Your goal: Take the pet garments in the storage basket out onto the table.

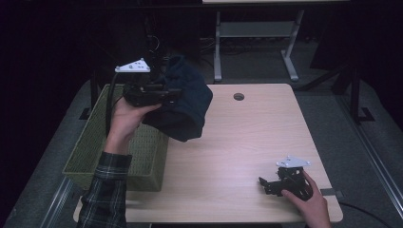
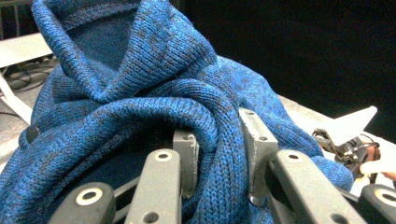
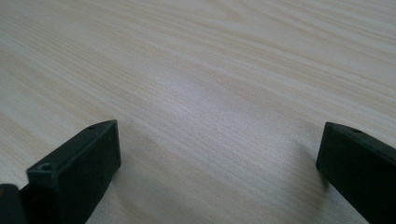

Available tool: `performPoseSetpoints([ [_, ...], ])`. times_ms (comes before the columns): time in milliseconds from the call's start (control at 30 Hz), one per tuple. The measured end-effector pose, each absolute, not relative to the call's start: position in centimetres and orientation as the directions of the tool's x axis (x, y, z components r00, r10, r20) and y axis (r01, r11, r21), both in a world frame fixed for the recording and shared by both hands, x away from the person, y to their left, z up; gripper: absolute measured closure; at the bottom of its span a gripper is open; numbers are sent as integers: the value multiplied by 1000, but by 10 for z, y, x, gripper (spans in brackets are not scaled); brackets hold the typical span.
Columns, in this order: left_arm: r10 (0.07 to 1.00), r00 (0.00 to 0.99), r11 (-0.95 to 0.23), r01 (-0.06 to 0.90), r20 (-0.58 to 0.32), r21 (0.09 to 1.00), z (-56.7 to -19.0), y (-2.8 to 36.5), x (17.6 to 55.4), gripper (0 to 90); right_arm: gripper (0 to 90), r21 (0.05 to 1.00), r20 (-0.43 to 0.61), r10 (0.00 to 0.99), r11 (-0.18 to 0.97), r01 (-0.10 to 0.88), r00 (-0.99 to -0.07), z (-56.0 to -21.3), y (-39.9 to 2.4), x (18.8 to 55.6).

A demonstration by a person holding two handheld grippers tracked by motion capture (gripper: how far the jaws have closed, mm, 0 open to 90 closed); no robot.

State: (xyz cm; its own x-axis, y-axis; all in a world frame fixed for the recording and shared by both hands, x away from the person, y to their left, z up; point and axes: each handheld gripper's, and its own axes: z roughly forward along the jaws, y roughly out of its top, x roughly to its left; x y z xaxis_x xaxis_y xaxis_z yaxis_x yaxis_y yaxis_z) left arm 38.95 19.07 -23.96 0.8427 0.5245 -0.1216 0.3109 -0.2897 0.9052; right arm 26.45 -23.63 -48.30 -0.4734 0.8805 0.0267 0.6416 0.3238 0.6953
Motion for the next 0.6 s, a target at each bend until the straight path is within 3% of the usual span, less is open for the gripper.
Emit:
performPoseSetpoints([
  [600,461,881,-361,295,-106,885,-263,116,400,710,0,697,28,881,321,641,-472,-483,-236,264],
])
